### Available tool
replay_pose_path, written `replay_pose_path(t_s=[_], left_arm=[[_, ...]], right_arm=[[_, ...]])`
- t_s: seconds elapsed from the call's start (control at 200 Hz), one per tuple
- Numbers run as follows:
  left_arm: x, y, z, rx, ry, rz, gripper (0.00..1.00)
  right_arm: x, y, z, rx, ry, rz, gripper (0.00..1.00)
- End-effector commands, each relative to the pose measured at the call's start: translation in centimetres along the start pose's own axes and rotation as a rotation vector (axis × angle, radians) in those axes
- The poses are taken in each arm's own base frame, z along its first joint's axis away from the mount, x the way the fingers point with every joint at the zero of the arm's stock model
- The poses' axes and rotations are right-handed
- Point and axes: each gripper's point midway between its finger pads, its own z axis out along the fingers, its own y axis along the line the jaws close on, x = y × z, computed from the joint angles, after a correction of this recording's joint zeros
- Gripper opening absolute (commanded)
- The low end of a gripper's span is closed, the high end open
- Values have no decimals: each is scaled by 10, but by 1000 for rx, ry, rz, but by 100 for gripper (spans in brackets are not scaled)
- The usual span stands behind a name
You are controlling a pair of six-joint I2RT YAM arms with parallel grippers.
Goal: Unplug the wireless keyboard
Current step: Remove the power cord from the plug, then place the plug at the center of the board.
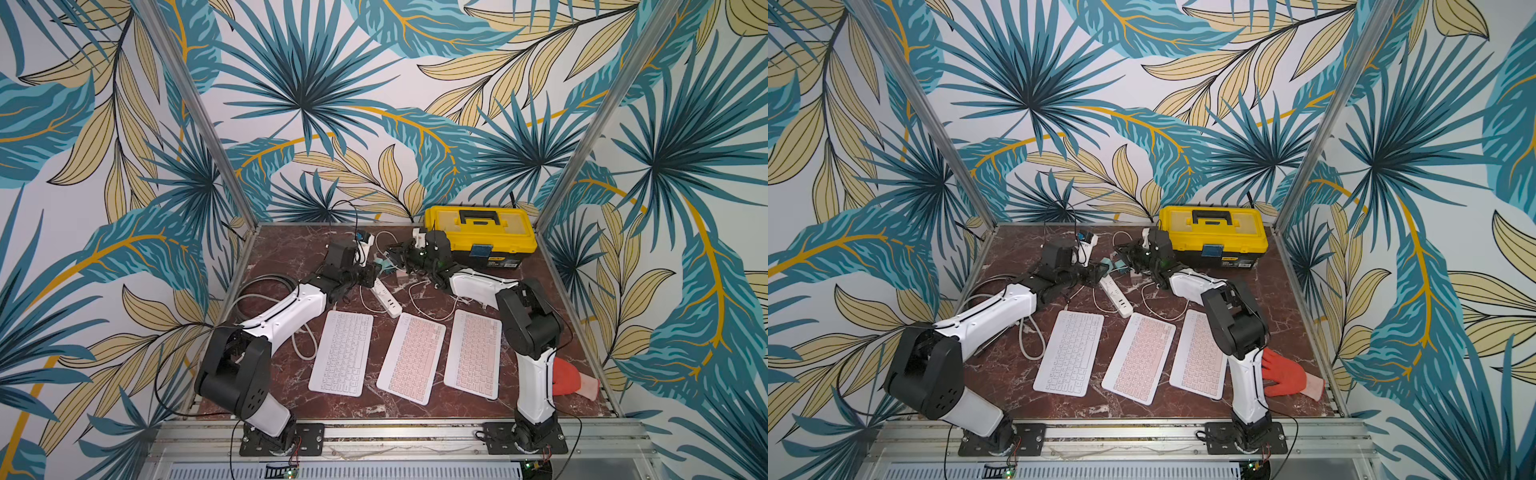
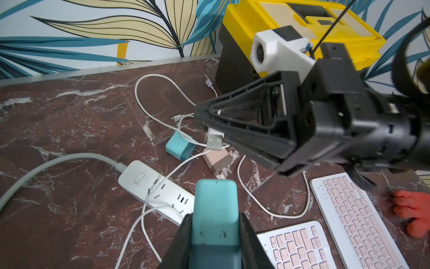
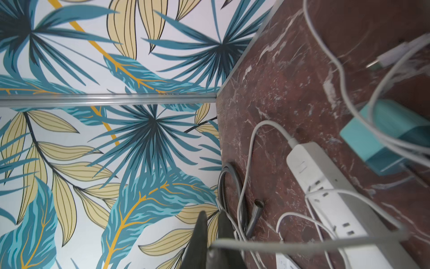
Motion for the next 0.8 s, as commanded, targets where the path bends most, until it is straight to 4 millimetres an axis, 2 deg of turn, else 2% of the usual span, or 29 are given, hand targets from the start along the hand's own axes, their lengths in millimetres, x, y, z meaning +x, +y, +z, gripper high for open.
replay_pose_path(t_s=[0.0, 0.05, 0.16, 0.391, 0.601, 0.796], left_arm=[[-27, -21, -17, 90, -117, 13, 0], [-25, -22, -19, 99, -121, 16, 0], [-24, -12, -21, 83, -119, -22, 0], [-29, 24, -26, 12, -137, -131, 0], [-34, 56, -27, -38, -148, -231, 0], [-34, 83, -15, -86, -141, -320, 0]], right_arm=[[-20, 2, -7, -31, -91, 27, 2], [-25, 2, -8, -39, -91, 35, 2], [-30, 7, -10, -42, -94, 5, 2], [-24, 18, -20, 15, -71, -139, 2], [6, 34, -30, 126, 38, -406, 3], [29, 44, -43, 166, 120, -570, 3]])
